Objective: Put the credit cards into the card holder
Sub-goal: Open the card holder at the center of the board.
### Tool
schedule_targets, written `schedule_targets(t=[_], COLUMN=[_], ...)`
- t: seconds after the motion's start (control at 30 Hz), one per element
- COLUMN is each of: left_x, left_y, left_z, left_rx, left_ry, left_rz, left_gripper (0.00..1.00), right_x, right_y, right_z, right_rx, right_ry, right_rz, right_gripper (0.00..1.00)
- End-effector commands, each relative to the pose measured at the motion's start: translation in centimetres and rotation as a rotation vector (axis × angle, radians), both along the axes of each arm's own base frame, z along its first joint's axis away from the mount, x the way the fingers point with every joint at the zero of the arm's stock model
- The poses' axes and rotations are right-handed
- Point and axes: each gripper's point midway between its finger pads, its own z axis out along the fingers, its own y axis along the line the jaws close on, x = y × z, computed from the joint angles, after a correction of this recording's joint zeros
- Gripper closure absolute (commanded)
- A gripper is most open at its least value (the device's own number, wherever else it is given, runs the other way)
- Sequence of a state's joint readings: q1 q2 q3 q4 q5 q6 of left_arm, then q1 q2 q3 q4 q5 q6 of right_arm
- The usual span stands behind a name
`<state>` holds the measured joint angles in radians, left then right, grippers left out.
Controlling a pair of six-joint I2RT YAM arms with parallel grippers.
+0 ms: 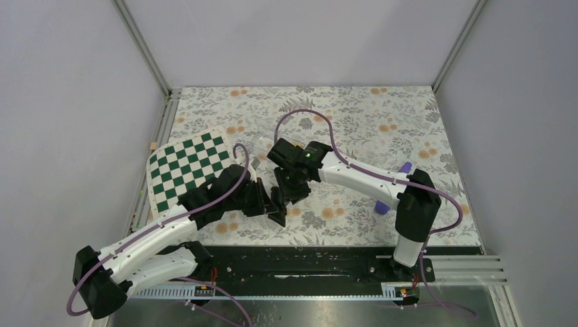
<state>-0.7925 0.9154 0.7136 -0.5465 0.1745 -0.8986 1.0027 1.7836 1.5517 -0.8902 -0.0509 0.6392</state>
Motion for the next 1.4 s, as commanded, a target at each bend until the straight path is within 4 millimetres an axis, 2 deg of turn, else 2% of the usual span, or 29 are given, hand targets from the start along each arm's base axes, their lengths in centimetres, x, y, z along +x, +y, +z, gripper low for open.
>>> schedule_targets(t=[0.0,0.17,0.27,0.33,0.47,0.57,0.63,0.83,0.97,1.17,1.2,1.27,1.37], left_x=[0.9,0.9,0.9,0.8,0.8,0.8,0.7,0.5,0.3,0.1,0.0,-0.1,-0.2], left_y=[-1.0,-1.4,-1.6,-1.7,-1.7,-1.7,-1.6,-1.3,-1.1,-1.0,-1.0,-1.1,-1.1], left_z=[4.2,4.5,4.4,4.3,3.8,3.4,2.9,2.3,2.5,2.5,2.5,2.3,2.3], left_rx=[-0.138,-0.191,-0.219,-0.236,-0.251,-0.268,-0.282,-0.347,-0.367,-0.354,-0.354,-0.349,-0.347], left_ry=[-0.093,-0.089,-0.076,-0.072,-0.060,-0.050,-0.042,-0.016,-0.027,-0.033,-0.033,-0.031,-0.031], left_rz=[0.030,0.050,0.058,0.064,0.078,0.095,0.107,0.160,0.166,0.147,0.141,0.130,0.123], left_gripper=[1.00,1.00,1.00,1.00,1.00,1.00,1.00,1.00,1.00,1.00,1.00,1.00,1.00], right_x=[0.5,0.9,0.9,0.6,-0.4,-1.1,-1.3,-1.5,-2.0,-1.7,-1.6,-1.4,-1.1], right_y=[-5.9,-9.4,-10.9,-11.1,-10.4,-9.1,-8.7,-7.5,-5.4,-3.4,-3.0,-2.1,-2.2], right_z=[-2.7,-2.8,-2.6,-2.2,-0.5,0.8,1.4,3.0,3.5,2.9,2.8,2.3,1.2], right_rx=[-0.296,-0.379,-0.323,-0.235,-0.030,0.120,0.176,0.319,0.421,0.411,0.408,0.391,0.320], right_ry=[-0.047,-0.068,-0.046,-0.020,0.009,0.016,0.014,-0.008,0.056,0.104,0.111,0.133,0.136], right_rz=[0.020,-0.015,-0.074,-0.104,-0.116,-0.111,-0.117,-0.157,-0.159,-0.126,-0.119,-0.111,-0.115], right_gripper=[0.64,0.67,0.67,0.65,0.58,0.38,0.31,0.22,0.21,0.23,0.25,0.37,0.53])
